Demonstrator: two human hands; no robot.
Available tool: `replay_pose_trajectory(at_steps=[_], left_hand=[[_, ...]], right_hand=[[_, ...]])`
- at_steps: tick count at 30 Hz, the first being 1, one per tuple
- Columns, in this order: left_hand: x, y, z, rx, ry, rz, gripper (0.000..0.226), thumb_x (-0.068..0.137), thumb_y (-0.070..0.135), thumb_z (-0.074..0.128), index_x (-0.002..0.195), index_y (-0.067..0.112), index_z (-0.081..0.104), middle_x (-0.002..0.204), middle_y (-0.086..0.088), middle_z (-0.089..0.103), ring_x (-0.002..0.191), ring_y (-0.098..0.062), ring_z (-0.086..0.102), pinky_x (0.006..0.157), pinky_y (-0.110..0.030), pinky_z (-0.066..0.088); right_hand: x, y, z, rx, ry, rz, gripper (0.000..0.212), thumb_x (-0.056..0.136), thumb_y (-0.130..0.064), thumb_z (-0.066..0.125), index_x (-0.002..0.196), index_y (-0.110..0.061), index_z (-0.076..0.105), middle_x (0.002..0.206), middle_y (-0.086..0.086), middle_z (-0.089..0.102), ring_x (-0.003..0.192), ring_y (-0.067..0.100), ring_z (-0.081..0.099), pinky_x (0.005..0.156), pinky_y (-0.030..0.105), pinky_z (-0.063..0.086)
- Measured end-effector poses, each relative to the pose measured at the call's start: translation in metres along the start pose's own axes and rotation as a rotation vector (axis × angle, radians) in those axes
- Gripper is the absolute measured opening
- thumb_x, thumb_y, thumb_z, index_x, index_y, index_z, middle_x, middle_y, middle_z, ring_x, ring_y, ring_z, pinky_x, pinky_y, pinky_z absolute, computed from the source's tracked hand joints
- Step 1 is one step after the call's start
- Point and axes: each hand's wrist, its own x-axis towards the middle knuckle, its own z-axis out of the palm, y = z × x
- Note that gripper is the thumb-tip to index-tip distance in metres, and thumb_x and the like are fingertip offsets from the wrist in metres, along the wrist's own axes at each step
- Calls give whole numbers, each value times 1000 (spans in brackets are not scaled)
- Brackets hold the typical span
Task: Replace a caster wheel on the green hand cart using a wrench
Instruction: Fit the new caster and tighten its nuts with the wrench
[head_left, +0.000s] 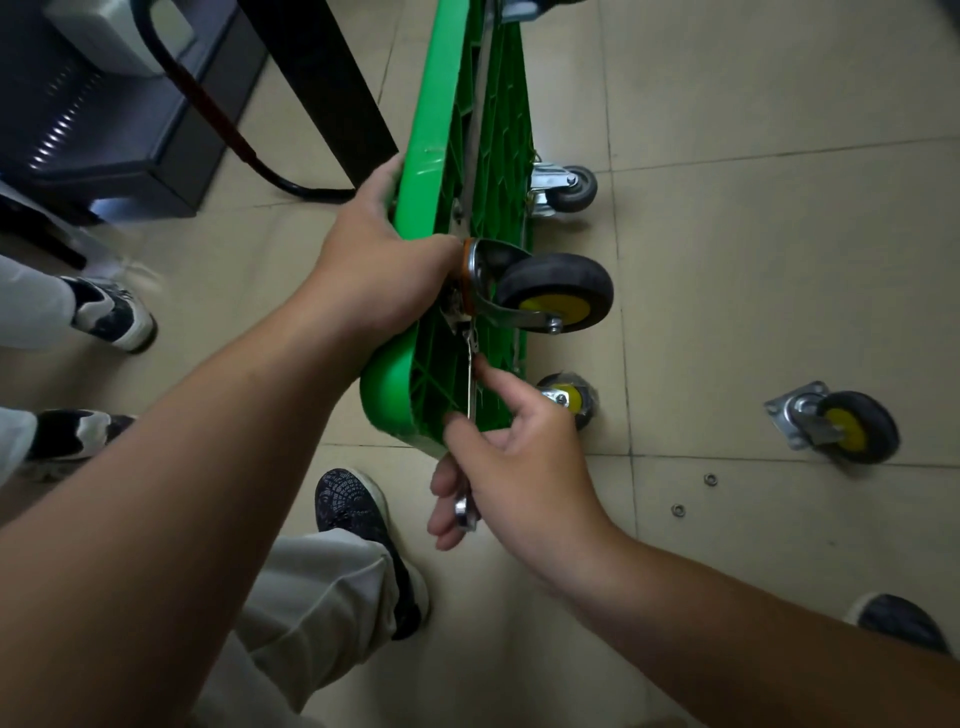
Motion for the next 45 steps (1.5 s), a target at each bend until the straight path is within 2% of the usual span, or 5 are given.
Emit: replay_pose_trajectory(at_steps=[8,16,20,23,45], left_hand=[[-2,1,-1,-26,-22,1,72,89,-2,66,149,32,44,86,14,62,54,7,62,49,-12,48],[3,-4,-3,-7,-15,-18,74,88,0,67,149,35,43,85,15,63,59,5,66,50,-14,50],[5,-5,-3,8,-9,-18,76,88,0,67,151,35,43,82,15,63,58,4,65,50,-14,49],[6,-6,-3,13,-15,-7,73,89,-1,66,150,33,45,79,14,64,55,3,63,49,-15,49],[9,-8,-2,48,3,-8,71,88,1,66,148,35,47,85,14,65,58,3,66,50,-14,50]], right_hand=[[-40,67,-26,-376,-117,-232,64,104,-21,49,150,-58,23,65,2,53,54,21,50,53,34,49],[39,88,-86,-639,169,-469,49,105,-15,41,153,-21,37,138,-4,56,128,17,53,105,15,35],[62,79,-86,-530,253,-428,26,104,-34,37,114,-27,60,92,-12,61,93,10,59,81,34,51],[72,81,-79,-572,245,-474,29,105,-24,38,92,-9,59,78,-8,52,77,6,50,66,22,42],[80,78,-58,-489,39,-290,23,108,-23,36,95,-24,55,81,-15,58,77,5,57,71,26,46]])
